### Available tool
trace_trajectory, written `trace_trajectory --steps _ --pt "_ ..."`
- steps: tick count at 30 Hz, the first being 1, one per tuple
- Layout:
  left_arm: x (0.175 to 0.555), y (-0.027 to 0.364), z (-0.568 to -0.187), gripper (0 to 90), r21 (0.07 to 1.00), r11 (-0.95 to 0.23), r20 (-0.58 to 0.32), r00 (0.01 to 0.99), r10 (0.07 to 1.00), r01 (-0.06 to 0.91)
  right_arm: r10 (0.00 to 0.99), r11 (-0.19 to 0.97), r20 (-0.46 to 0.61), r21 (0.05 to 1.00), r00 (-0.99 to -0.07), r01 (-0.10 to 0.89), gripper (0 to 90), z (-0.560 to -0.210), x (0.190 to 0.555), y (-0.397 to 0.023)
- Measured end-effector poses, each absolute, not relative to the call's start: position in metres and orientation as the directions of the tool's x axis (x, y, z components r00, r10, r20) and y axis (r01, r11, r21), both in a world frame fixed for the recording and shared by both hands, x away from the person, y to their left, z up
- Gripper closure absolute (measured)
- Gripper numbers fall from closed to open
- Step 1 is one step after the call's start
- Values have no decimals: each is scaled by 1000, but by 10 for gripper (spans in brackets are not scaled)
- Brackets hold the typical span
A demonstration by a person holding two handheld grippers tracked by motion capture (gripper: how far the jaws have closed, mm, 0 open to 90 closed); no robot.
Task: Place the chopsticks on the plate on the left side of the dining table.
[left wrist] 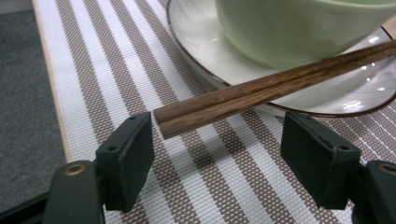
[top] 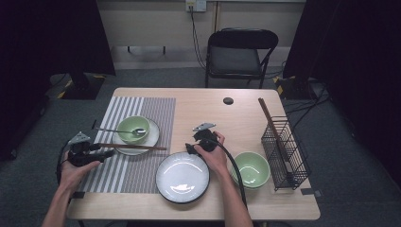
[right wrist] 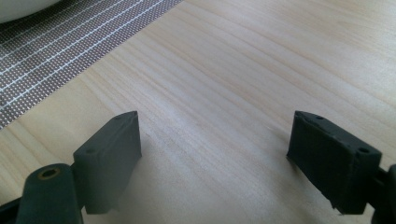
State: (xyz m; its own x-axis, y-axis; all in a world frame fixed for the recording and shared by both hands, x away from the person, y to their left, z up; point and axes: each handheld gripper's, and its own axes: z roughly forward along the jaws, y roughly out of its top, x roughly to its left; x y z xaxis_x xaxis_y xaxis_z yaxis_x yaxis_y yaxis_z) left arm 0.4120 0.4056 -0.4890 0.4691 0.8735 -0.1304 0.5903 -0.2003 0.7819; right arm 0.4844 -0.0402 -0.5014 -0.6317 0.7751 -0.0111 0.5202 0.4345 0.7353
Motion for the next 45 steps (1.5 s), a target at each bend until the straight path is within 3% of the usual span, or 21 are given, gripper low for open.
trace_trajectory --steps 24,32,36,45 --pt "384 403 -466 227 806 -171 -157 483 862 567 775 434 -11 735 -632 520 163 -501 484 -40" --pt "367 402 -462 233 803 -163 -167 479 862 573 775 434 -11 735 -632 520 163 -501 484 -40" --pt "361 402 -459 279 802 -142 -197 482 853 580 775 434 -11 735 -632 521 162 -501 484 -40" --pt "340 375 -455 243 799 -236 -135 547 826 553 775 435 -11 735 -632 520 162 -501 484 -40"
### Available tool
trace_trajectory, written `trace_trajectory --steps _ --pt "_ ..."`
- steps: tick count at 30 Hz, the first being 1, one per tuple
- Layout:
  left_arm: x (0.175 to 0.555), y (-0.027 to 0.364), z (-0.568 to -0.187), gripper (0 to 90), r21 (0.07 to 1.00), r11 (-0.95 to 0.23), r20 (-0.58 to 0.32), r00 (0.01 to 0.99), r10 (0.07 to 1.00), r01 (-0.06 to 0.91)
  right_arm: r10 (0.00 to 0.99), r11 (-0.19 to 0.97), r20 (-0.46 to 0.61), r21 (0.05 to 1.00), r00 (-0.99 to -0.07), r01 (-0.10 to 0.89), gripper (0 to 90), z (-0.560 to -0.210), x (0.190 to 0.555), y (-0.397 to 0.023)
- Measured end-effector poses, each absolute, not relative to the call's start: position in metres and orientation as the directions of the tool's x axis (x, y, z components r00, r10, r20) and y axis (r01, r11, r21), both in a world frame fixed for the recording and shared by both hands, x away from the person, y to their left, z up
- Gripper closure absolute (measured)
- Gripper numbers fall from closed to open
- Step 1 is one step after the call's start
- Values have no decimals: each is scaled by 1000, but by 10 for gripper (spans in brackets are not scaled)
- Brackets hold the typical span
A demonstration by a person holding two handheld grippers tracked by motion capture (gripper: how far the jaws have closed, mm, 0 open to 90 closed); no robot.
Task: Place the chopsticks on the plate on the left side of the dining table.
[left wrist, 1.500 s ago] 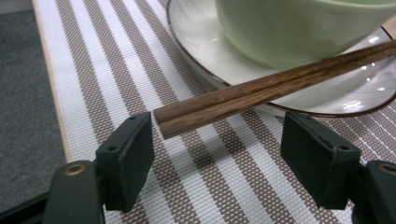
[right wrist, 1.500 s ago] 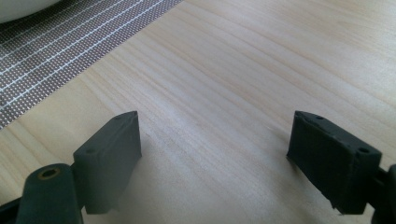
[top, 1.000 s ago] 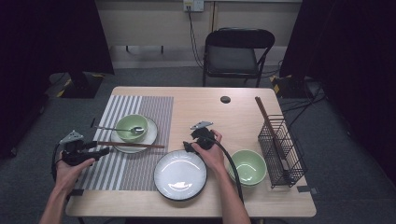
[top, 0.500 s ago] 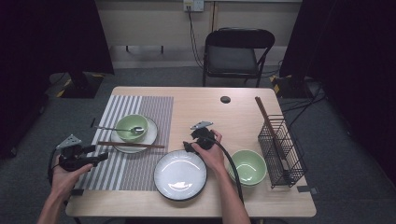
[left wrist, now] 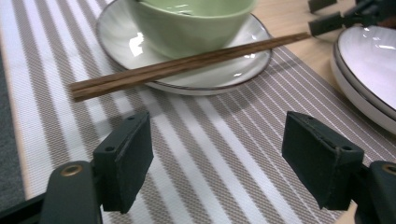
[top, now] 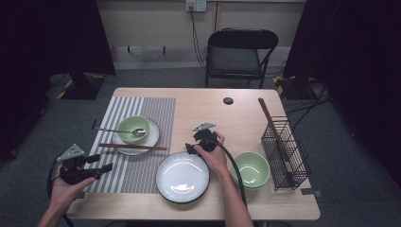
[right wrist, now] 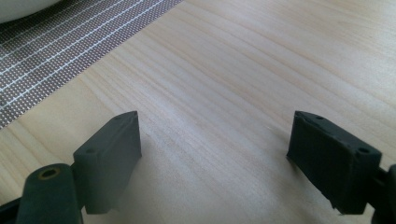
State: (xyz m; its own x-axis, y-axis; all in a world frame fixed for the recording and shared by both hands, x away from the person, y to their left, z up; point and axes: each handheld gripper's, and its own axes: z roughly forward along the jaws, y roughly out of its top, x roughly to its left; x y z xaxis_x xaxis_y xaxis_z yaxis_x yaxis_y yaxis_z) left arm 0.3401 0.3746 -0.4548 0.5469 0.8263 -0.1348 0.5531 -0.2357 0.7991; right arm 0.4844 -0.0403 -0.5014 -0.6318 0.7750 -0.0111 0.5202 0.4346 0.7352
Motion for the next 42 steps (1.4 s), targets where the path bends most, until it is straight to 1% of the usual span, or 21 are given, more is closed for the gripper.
trace_trajectory --steps 2,4,6,8,9,12,14,18,19,23,25,28,29,30,33,42 --pt "338 370 -455 239 801 -229 -147 552 821 553 775 434 -11 735 -632 520 163 -501 484 -40" --pt "335 365 -454 234 806 -234 -134 552 823 544 775 435 -11 735 -632 520 163 -501 484 -40" --pt "334 359 -453 231 808 -216 -162 559 813 548 775 434 -11 735 -632 520 163 -501 484 -40" --pt "335 350 -455 231 807 -253 -125 573 810 534 775 434 -11 735 -632 520 163 -501 484 -40" --pt "338 341 -459 231 796 -263 -123 572 811 544 775 435 -11 735 -632 520 163 -501 484 -40" --pt "340 336 -463 229 800 -273 -105 572 814 535 775 434 -11 735 -632 520 162 -501 484 -40" --pt "346 329 -468 224 783 -278 -121 574 810 557 775 434 -11 735 -632 520 162 -501 484 -40" --pt "351 318 -473 207 764 -323 -88 587 805 559 775 434 -11 735 -632 520 163 -501 484 -40" --pt "356 309 -478 203 744 -350 -76 592 802 570 775 434 -11 735 -632 520 163 -501 484 -40" --pt "358 300 -484 199 742 -354 -52 576 816 569 775 434 -11 735 -632 520 162 -501 484 -40" --pt "358 296 -489 189 742 -360 -27 562 827 565 775 434 -11 735 -632 520 162 -501 484 -40" --pt "360 295 -497 177 709 -386 5 544 839 590 775 434 -11 735 -632 520 162 -501 484 -40" --pt "360 296 -499 151 723 -376 -5 550 835 579 775 434 -11 735 -632 520 162 -501 484 -40" --pt "359 297 -498 154 719 -390 9 553 833 575 775 434 -11 735 -632 520 162 -501 484 -40" --pt "356 298 -502 151 742 -358 -2 536 844 567 775 434 -11 735 -632 520 163 -501 484 -40" --pt "357 298 -502 147 741 -358 -6 539 842 568 775 434 -11 735 -632 520 162 -501 484 -40"
